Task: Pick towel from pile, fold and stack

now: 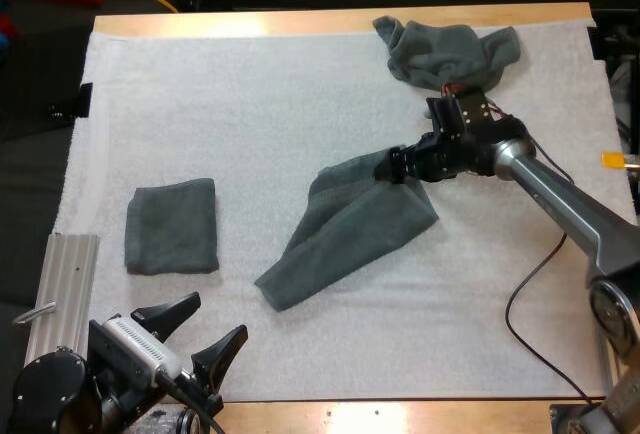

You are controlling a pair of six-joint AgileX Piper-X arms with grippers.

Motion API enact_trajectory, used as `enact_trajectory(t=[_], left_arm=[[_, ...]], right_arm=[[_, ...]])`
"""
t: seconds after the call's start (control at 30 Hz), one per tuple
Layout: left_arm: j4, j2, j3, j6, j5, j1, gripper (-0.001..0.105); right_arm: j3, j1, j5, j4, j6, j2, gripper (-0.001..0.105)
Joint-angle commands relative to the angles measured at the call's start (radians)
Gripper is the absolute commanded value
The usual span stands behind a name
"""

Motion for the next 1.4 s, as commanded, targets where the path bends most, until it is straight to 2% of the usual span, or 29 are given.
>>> enact_trajectory(t=[0.0,0.23,0.57,0.8,0.87,1.0,1.17,1.37], left_arm=[[-0.003,0.001,-0.002,-0.01,0.005,-0.005,0.069],[-0.003,0.001,-0.002,0.001,0.005,-0.005,0.069],[-0.003,0.001,-0.002,0.019,0.003,-0.005,0.069],[-0.003,0.001,-0.002,0.019,0.003,-0.005,0.069],[-0.003,0.001,-0.002,0.019,0.003,-0.005,0.069],[-0.004,0.001,-0.002,0.019,0.003,-0.005,0.069],[-0.004,0.001,-0.002,0.019,0.003,-0.005,0.069],[-0.004,0.001,-0.002,0.019,0.003,-0.005,0.069]], right_arm=[[-0.006,-0.002,-0.021,-0.011,-0.001,0.009,0.078],[-0.006,-0.002,-0.072,-0.055,0.031,0.062,0.078],[-0.006,-0.002,-0.165,-0.034,0.07,0.083,0.078],[-0.006,-0.002,-0.17,0.009,0.073,0.083,0.076],[-0.006,-0.002,-0.168,0.018,0.072,0.083,0.07],[-0.006,-0.002,-0.113,0.034,0.075,0.08,0.047],[-0.006,-0.002,-0.088,0.036,0.075,0.08,0.033],[-0.006,-0.002,-0.07,0.034,0.073,0.08,0.009]])
